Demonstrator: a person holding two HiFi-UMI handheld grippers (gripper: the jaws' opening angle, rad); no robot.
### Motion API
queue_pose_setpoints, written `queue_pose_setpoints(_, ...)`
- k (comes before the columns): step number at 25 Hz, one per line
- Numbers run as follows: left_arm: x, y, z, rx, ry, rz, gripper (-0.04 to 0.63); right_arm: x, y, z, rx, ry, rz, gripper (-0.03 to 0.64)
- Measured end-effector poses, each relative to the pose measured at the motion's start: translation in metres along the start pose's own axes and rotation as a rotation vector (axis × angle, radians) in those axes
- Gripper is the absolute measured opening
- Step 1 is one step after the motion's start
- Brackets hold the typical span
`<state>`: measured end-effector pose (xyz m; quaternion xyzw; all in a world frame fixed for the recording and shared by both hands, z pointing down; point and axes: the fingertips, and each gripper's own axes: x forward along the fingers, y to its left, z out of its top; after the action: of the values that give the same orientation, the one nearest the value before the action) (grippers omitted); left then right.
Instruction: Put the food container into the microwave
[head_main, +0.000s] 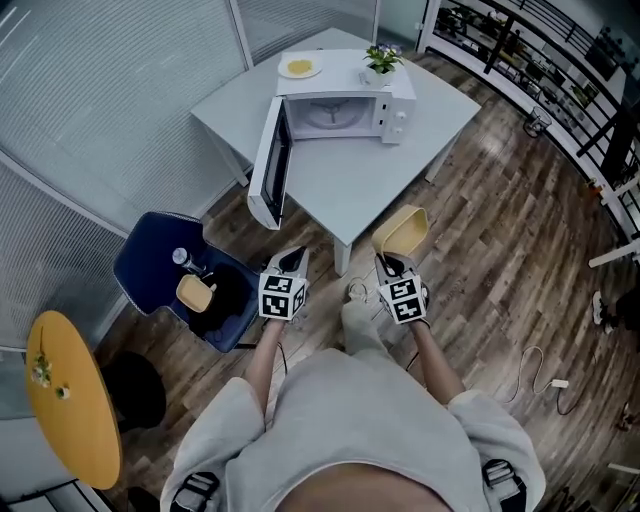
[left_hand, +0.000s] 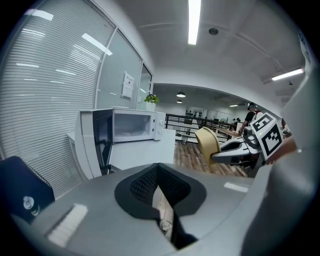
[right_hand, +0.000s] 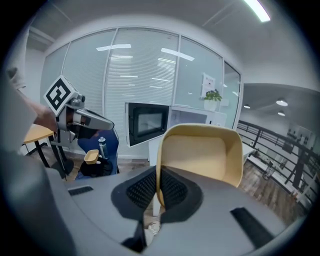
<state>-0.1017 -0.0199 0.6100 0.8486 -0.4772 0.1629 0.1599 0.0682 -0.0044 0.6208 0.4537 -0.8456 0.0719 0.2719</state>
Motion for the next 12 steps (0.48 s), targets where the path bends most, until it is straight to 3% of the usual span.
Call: queue_pose_setpoints(12,0.079,0.017,0.032,-0.027,0.031,0.008,0.009,0.061,-0.058,0.023,-0.031,0.017,0.064,0.016)
